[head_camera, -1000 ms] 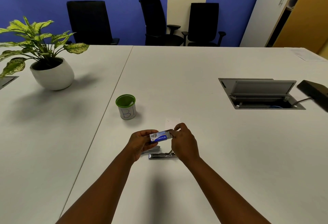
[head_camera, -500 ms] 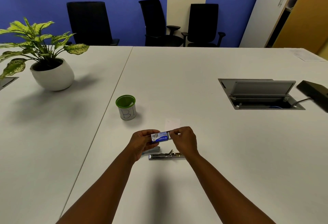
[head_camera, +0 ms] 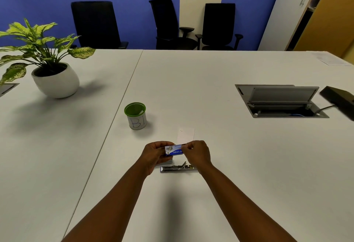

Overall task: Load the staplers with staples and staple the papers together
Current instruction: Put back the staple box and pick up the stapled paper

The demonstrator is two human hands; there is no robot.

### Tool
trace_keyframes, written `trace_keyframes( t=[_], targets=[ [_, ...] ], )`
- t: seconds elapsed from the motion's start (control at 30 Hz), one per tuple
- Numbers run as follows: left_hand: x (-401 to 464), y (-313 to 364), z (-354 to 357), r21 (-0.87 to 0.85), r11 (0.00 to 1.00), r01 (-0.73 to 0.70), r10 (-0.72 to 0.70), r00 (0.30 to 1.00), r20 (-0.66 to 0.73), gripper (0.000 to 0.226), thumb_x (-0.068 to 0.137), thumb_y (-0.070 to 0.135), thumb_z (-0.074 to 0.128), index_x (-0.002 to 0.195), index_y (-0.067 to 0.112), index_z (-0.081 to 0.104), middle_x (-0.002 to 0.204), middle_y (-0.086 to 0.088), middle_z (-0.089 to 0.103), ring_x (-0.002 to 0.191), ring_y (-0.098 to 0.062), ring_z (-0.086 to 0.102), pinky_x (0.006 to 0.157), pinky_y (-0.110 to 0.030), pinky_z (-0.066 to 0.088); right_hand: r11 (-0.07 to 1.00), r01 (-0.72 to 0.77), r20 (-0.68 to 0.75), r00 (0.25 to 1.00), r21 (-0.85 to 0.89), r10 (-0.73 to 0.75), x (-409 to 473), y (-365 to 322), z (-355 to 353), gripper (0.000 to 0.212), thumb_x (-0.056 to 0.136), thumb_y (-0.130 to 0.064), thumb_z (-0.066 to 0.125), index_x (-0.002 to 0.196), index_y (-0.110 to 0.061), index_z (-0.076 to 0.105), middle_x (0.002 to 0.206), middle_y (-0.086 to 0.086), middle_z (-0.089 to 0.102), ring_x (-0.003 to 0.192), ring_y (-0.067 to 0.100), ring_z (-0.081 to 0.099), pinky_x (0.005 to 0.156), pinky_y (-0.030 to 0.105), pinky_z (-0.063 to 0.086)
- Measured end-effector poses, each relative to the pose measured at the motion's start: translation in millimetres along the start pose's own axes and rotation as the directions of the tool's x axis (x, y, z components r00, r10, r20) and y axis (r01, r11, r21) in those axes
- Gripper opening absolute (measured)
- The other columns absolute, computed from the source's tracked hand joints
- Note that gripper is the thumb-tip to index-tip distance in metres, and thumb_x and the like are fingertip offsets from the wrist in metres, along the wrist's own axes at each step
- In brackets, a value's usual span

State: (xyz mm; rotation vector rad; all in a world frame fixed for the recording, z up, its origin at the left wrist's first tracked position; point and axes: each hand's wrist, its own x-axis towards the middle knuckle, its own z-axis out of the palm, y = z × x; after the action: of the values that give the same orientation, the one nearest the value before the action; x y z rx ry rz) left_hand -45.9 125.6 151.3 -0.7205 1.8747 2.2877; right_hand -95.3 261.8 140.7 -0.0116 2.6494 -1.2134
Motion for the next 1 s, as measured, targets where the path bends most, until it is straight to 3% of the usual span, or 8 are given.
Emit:
trace_keyframes(
  t=[0.13,0.3,0.37,0.5,0.6,0.7,0.8,1.0],
  targets=[
    [0.8,-0.2,-0.8,-0.010,1.000,0.000,0.000,1.000,-0.007,0.018,0.090,0.000,0.052,0.083,0.012,0.064,0.084,-0.009,0.065,0.075,-0.019,0.064,0.051,-0.017,0.056,0.998,0.048,-0.053,0.997,-0.039,-0.050,-1.2,2.0,-0.7,0.023,0.090,-0.024,0.055,0.097,-0.005,0.067,0.114,0.014,0.057,0.098,0.021,0.062,0.068,0.021,0.045],
    [3.0,-0.6,-2.4,-0.029,1.000,0.003,-0.003,1.000,-0.013,0.020,0.090,-0.003,0.051,0.082,0.010,0.064,0.080,-0.007,0.066,0.055,-0.011,0.068,0.048,-0.017,0.054,0.974,0.039,-0.017,0.999,0.224,-0.036,1.0,-0.6,-6.5,0.019,0.091,-0.016,0.053,0.091,-0.004,0.068,0.102,0.014,0.067,0.086,0.014,0.057,0.057,0.017,0.041],
    [3.5,-1.2,-3.1,-0.028,1.000,0.008,-0.008,1.000,-0.016,0.020,0.090,-0.003,0.051,0.082,0.011,0.064,0.081,-0.007,0.065,0.058,-0.012,0.068,0.049,-0.017,0.054,0.954,0.035,0.001,0.999,0.297,-0.037,0.2,0.0,-10.5,0.014,0.091,-0.014,0.053,0.085,-0.011,0.065,0.094,0.007,0.064,0.086,0.013,0.053,0.058,0.016,0.040],
    [6.2,-4.3,-7.0,-0.068,0.997,0.025,-0.028,0.999,-0.044,0.020,0.090,-0.004,0.050,0.083,0.009,0.063,0.083,-0.009,0.064,0.073,-0.018,0.063,0.049,-0.017,0.055,0.940,0.172,-0.127,0.982,0.294,-0.140,-1.7,4.9,-14.4,0.009,0.087,-0.009,0.057,0.082,-0.010,0.064,0.079,-0.006,0.061,0.075,0.011,0.056,0.066,0.020,0.044],
    [10.6,-7.0,-16.2,-0.090,0.995,0.038,-0.047,0.994,-0.102,0.015,0.089,-0.005,0.050,0.089,0.003,0.063,0.085,-0.012,0.064,0.076,-0.021,0.063,0.051,-0.018,0.056,0.931,0.296,-0.202,0.946,0.214,-0.255,-3.6,15.6,-13.0,0.006,0.081,-0.010,0.065,0.076,-0.012,0.064,0.066,-0.019,0.058,0.060,-0.001,0.058,0.063,0.020,0.046],
    [14.8,-8.2,-27.7,-0.113,0.993,0.044,-0.062,0.986,-0.156,0.019,0.089,-0.007,0.049,0.085,0.005,0.063,0.084,-0.012,0.063,0.076,-0.022,0.062,0.052,-0.019,0.056,0.924,0.347,-0.133,0.935,0.160,-0.328,-6.3,33.5,-5.6,0.006,0.080,-0.014,0.069,0.084,-0.013,0.064,0.066,-0.013,0.060,0.059,-0.005,0.057,0.061,0.019,0.048],
    [15.8,-9.0,-36.9,-0.128,0.990,0.059,-0.083,0.978,-0.190,0.017,0.090,-0.007,0.048,0.097,0.002,0.061,0.088,-0.014,0.062,0.078,-0.023,0.062,0.052,-0.019,0.056,0.927,0.348,-0.015,0.937,0.143,-0.349,-8.6,53.3,5.4,0.010,0.079,-0.011,0.069,0.089,-0.011,0.070,0.075,-0.005,0.067,0.066,-0.004,0.061,0.068,0.019,0.054],
    [16.9,-14.3,-46.2,-0.147,0.986,0.075,-0.104,0.974,-0.201,0.022,0.089,-0.008,0.049,0.107,-0.002,0.059,0.101,-0.018,0.060,0.081,-0.023,0.061,0.052,-0.019,0.056,0.920,0.392,0.169,0.905,0.026,-0.391,-17.0,77.9,27.0,0.017,0.078,-0.002,0.065,0.092,-0.007,0.072,0.093,0.008,0.070,0.078,0.012,0.062,0.071,0.009,0.048]
  ],
)
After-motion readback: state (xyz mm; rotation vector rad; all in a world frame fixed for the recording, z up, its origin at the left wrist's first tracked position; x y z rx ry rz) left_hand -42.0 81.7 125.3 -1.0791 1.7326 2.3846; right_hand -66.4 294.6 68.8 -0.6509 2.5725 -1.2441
